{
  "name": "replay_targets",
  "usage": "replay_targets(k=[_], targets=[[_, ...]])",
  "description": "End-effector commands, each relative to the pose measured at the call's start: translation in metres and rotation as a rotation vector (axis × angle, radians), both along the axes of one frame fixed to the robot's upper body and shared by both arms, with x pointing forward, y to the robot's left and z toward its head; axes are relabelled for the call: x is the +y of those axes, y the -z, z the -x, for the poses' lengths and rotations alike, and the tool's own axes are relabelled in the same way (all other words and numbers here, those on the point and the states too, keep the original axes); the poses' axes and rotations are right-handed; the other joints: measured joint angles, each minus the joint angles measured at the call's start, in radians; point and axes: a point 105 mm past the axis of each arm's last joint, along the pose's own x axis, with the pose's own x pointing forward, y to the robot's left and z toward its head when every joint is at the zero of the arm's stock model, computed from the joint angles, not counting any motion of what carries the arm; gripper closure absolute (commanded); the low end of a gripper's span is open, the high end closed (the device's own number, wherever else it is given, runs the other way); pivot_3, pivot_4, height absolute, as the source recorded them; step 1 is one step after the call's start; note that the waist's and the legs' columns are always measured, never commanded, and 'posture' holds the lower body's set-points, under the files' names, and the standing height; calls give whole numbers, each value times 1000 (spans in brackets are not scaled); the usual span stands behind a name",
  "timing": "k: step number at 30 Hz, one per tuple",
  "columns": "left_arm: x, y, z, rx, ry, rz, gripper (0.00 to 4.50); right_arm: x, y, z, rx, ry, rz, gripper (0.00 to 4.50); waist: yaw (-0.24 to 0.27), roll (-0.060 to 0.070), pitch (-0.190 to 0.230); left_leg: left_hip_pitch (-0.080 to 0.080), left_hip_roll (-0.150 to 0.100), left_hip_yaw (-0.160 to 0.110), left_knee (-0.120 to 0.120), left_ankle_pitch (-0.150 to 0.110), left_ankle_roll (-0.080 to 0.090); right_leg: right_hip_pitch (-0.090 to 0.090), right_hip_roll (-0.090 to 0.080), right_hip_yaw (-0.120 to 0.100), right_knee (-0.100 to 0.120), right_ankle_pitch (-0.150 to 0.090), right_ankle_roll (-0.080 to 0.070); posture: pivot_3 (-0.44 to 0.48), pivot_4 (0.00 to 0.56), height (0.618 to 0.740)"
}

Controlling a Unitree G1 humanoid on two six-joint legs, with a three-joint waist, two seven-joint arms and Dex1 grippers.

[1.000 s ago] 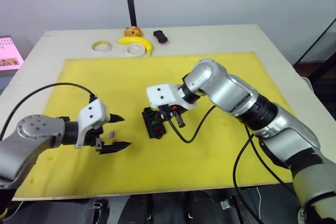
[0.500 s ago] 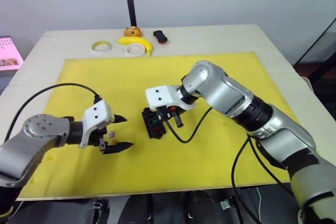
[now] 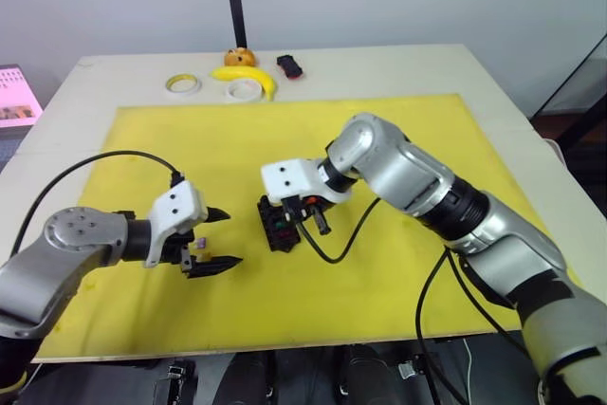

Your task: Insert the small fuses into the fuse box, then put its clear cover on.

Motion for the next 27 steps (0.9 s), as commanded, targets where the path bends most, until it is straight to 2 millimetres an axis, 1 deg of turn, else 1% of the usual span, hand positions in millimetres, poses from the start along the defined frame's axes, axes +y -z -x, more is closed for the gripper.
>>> replay_targets(k=[1,16,24,27], targets=[[-5,-5,1,-27,17,-5,37,6,-18,6,-9,-27,-32,4500,0,0,0,0,0,0,0,0,0,0,0,0,0,0,0,0,150,740],[-6,-5,2,-22,14,-2,37,5,-8,-3,-41,-8,-9,4500,0,0,0,0,0,0,0,0,0,0,0,0,0,0,0,0,150,740],[-3,-5,3,-22,6,-9,37,3,2,-1,-28,-22,13,4500,0,0,0,0,-1,0,0,0,0,0,0,0,0,0,0,0,150,740],[-2,-4,2,-21,0,-10,37,4,2,1,-24,-27,13,4500,0,0,0,0,-1,0,0,0,0,0,0,0,0,0,0,0,150,740]])
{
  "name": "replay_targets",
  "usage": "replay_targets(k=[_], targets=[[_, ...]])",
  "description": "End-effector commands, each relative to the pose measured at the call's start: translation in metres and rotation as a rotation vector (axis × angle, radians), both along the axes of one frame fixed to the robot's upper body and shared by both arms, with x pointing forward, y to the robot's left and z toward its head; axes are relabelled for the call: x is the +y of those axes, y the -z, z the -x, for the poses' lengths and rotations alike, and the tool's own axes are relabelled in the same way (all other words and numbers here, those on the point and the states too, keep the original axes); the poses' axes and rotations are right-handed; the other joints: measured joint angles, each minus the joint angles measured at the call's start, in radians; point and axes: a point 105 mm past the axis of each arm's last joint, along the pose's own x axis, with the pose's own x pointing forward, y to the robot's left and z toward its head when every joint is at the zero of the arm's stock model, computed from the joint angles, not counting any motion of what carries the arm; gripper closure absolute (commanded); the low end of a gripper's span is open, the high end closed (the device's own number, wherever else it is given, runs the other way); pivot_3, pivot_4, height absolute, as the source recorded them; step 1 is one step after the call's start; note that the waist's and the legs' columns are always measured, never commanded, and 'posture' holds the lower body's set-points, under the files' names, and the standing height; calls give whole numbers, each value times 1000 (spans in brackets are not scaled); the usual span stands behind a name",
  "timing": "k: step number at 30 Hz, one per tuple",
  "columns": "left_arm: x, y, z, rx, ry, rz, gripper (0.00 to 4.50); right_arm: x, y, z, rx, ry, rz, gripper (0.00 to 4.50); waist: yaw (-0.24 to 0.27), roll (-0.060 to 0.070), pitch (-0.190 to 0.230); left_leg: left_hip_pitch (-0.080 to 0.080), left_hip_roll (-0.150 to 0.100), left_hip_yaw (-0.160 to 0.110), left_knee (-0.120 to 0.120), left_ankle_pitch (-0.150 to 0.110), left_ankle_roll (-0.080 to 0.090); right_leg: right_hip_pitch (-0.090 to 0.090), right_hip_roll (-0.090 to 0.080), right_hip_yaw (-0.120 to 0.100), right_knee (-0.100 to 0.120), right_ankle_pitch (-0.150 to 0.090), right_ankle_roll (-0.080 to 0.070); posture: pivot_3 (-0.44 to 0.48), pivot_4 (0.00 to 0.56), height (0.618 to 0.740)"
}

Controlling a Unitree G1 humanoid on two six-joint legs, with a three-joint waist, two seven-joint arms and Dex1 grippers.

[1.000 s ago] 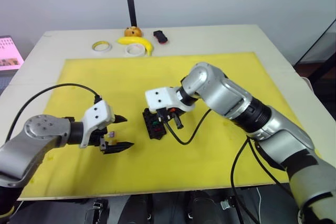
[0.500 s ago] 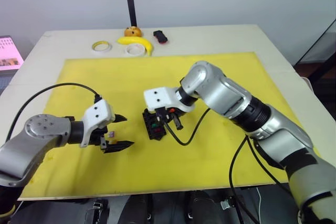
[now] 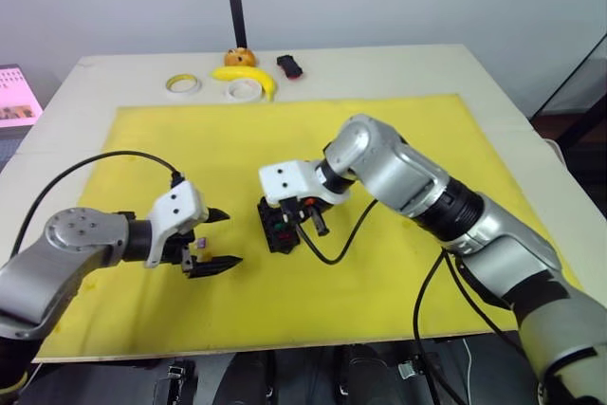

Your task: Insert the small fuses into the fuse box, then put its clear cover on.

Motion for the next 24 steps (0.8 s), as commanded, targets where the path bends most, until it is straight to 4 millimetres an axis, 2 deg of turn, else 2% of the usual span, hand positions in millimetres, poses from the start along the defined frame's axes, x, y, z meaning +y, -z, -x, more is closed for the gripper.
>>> replay_targets(k=[1,6,15,24], targets=[[-1,-5,1,-27,7,-5,37,4,-3,5,-13,-30,0,4500,0,0,0,0,0,0,0,0,0,0,0,0,0,0,0,0,150,740],[-2,-4,2,-26,7,-5,37,4,-4,4,-24,-31,0,4500,0,0,0,0,0,0,0,0,0,0,0,0,0,0,0,0,150,740],[-3,-5,1,-36,9,-5,37,1,9,3,-35,-31,48,4500,0,0,0,1,0,0,0,0,0,1,0,0,0,0,0,0,150,740],[-3,-5,0,-40,7,-8,37,-1,11,4,-68,-56,79,4500,0,0,0,2,0,0,0,0,0,2,1,0,0,0,0,0,150,740]])
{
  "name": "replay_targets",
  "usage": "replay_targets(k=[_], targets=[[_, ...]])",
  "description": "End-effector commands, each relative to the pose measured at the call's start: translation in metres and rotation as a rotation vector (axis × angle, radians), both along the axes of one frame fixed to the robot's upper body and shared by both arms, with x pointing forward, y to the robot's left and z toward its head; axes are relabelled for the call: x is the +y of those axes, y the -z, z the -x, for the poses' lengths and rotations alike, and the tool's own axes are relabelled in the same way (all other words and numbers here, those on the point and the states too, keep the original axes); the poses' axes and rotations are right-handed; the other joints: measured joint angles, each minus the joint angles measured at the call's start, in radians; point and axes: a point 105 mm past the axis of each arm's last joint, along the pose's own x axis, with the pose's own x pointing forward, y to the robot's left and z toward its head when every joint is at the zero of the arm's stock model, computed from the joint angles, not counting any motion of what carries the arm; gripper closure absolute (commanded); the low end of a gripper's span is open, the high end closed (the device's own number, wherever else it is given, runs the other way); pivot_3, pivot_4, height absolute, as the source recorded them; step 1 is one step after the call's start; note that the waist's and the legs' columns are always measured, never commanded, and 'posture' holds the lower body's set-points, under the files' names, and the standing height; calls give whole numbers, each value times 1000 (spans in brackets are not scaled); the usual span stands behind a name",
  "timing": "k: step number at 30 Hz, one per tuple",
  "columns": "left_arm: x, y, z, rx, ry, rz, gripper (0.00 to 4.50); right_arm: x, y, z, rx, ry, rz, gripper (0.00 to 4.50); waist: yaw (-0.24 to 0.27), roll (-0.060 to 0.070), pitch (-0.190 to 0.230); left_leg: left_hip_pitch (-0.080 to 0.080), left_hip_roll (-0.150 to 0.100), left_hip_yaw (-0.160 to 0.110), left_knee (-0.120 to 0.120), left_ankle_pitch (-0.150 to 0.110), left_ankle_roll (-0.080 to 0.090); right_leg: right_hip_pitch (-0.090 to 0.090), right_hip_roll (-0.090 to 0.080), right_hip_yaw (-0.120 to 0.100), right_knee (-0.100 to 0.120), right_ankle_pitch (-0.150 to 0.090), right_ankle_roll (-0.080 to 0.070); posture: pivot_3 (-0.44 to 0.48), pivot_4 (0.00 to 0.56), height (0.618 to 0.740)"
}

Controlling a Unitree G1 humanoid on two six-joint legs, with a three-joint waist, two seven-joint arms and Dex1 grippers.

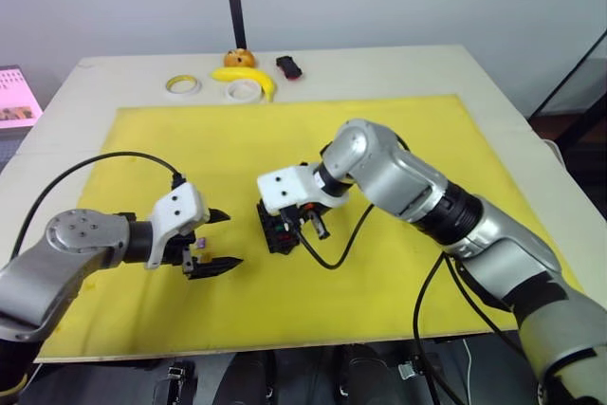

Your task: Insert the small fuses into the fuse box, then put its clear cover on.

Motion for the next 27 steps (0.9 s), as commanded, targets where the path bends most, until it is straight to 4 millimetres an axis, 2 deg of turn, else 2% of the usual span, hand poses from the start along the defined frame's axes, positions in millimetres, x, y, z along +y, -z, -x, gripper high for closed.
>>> replay_targets(k=[1,7,27], targets=[[-4,-6,0,-35,15,0,37,-1,7,3,-2,-10,42,4500,0,0,0,0,0,0,0,0,0,0,0,0,0,0,0,0,150,740],[-4,-5,1,-37,15,0,37,8,-5,12,18,-23,9,4500,0,0,0,0,0,0,0,0,0,0,0,0,0,0,0,0,150,740],[-7,-3,2,-38,7,11,37,18,-3,12,-3,-32,18,4500,-2,0,0,0,0,0,0,0,0,0,0,0,0,0,0,0,150,740]])
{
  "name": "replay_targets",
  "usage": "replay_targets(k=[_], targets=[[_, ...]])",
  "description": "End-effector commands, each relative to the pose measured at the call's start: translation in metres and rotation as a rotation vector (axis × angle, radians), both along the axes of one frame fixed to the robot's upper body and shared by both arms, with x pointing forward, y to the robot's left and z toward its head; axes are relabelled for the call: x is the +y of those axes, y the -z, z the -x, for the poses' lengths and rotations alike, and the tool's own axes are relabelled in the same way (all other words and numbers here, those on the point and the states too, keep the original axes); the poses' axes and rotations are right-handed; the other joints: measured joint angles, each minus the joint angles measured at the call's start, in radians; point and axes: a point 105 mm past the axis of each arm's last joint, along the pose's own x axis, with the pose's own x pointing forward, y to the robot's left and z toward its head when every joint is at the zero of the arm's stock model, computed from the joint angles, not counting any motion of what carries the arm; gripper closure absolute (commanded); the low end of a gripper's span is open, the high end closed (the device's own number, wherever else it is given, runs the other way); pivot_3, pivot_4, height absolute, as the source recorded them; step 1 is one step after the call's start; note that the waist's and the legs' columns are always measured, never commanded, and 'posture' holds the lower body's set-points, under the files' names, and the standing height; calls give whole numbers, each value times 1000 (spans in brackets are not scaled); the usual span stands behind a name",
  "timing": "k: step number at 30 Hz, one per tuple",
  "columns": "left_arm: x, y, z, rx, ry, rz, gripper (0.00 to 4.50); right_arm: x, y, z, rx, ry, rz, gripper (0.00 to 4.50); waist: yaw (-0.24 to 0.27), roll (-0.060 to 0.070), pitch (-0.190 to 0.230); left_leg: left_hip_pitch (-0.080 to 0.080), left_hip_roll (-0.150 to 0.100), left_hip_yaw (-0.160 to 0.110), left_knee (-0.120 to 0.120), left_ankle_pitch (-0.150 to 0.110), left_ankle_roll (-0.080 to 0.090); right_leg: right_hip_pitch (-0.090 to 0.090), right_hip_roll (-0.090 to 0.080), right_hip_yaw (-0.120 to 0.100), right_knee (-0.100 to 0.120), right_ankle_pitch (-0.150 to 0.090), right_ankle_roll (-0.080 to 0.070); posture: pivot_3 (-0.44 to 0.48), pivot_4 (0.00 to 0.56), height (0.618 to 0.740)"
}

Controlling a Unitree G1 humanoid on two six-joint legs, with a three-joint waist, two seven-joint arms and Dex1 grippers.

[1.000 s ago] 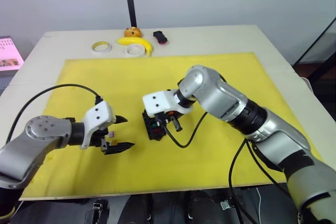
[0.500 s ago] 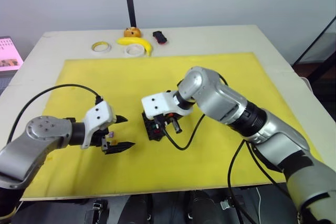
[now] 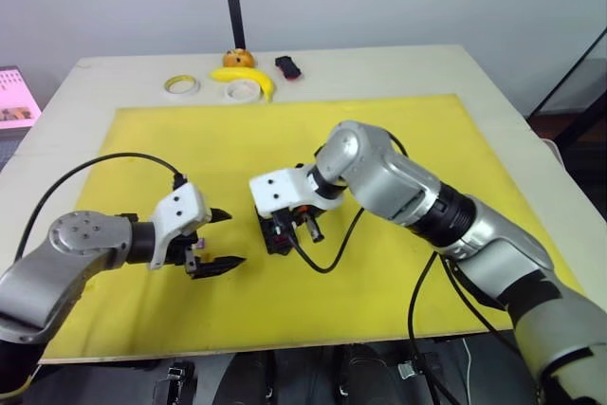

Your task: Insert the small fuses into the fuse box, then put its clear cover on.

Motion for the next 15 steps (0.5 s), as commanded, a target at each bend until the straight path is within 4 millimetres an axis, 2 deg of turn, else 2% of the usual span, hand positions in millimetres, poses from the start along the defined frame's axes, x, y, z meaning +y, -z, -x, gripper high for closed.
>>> replay_targets(k=[1,15], targets=[[-4,-4,3,-27,13,-3,37,8,-2,5,-14,-45,8,4500,0,0,0,0,0,0,0,0,0,0,0,0,0,0,0,0,150,740],[-4,-5,2,-34,7,-3,37,1,-3,-1,-11,-9,23,4500,-1,0,0,0,0,0,0,0,0,0,0,0,0,0,0,0,150,740]])
